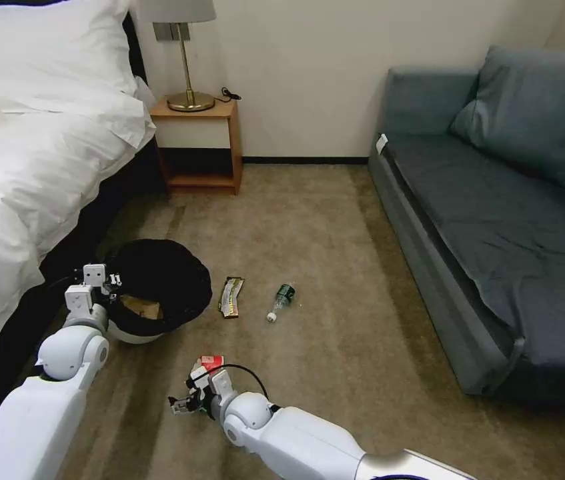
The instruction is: Pick up the trash bin, then pick up the garbage on the floor and place it into the trash bin.
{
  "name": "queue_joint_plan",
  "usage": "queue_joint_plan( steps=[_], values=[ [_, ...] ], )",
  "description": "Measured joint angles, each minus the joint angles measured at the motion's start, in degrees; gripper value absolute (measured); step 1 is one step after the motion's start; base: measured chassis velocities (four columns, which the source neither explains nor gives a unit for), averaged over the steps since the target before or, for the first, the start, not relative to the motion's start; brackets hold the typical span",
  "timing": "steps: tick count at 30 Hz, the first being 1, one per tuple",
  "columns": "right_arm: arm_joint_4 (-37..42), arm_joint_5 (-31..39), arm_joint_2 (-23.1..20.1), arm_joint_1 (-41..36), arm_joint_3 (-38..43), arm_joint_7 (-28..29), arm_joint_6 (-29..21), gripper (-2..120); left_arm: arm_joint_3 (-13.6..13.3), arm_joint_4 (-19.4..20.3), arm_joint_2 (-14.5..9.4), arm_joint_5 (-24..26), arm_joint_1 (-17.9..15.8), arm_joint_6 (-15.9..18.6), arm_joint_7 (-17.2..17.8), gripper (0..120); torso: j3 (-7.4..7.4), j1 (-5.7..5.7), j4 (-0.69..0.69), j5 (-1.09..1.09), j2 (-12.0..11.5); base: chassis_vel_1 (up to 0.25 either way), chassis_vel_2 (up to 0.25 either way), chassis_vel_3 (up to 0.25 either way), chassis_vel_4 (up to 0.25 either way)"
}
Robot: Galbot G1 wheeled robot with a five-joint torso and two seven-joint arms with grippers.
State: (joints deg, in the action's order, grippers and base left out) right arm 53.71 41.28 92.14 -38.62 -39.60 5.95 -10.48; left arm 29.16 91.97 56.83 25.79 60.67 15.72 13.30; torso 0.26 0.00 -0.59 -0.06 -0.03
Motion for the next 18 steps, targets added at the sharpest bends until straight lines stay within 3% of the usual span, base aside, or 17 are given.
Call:
queue_joint_plan(
  steps=[11, 12, 18],
  values=[
    [-3.08, -1.19, 0.06, 0.31, 0.78, -1.86, 1.04, 99, -0.36, 0.08, 0.20, -0.06, -0.05, -0.02, -0.01, 5, 0.00, 0.00, 0.00, 0.00, 0.00, 0.000, 0.000, 0.000, 0.000],
    [-3.54, -1.34, 0.06, 0.38, 0.93, -2.16, 1.18, 93, -0.39, 0.13, 0.24, -0.07, -0.03, -0.02, -0.01, 5, 0.00, 0.00, 0.00, 0.00, 0.00, 0.000, 0.000, 0.000, 0.000],
    [-5.67, -1.94, 0.06, 0.66, 1.52, -3.37, 1.68, 85, -0.56, 0.22, 0.31, -0.17, 0.04, -0.12, -0.03, 5, 0.00, 0.00, 0.00, 0.00, 0.00, 0.000, 0.000, 0.000, 0.000]
  ],
)
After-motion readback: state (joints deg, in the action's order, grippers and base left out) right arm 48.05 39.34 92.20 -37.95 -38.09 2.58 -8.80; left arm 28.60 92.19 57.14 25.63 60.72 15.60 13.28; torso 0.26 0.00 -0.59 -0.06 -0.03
